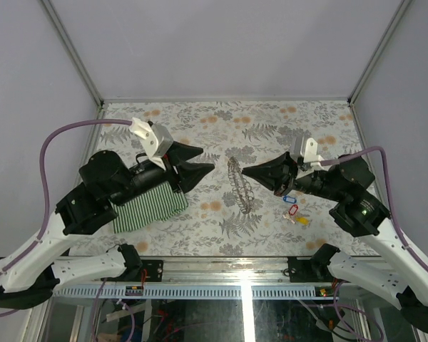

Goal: Put the keys on the keyring

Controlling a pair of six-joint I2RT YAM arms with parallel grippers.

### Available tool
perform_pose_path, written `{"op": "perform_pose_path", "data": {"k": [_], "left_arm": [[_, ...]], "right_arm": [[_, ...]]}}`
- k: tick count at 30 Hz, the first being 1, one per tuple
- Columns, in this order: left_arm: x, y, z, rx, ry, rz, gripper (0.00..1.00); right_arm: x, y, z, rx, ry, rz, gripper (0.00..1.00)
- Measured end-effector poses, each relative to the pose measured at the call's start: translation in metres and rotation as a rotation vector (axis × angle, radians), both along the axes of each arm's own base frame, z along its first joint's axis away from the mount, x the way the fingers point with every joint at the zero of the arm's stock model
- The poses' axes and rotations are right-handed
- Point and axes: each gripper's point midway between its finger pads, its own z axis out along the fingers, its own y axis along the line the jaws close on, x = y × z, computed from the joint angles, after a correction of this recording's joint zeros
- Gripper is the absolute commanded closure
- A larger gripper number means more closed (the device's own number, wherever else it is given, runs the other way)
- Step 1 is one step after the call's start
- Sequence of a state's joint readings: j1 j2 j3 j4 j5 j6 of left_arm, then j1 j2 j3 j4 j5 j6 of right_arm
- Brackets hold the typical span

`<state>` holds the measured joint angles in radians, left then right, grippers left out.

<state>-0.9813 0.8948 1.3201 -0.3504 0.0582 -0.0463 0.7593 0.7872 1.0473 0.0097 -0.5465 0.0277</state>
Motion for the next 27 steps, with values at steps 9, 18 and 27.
{"op": "perform_pose_path", "data": {"k": [9, 18, 27], "left_arm": [[-0.025, 0.006, -0.011, 0.076, -0.109, -0.123, 0.49], [-0.064, -0.003, -0.032, 0.071, -0.201, -0.350, 0.59], [-0.069, -0.017, -0.031, 0.047, -0.236, -0.419, 0.72]], "right_arm": [[-0.021, 0.007, -0.023, -0.035, -0.244, 0.149, 1.00], [-0.042, 0.009, -0.013, -0.014, -0.431, 0.267, 1.00], [-0.042, 0.020, -0.013, 0.008, -0.405, 0.330, 1.00]]}}
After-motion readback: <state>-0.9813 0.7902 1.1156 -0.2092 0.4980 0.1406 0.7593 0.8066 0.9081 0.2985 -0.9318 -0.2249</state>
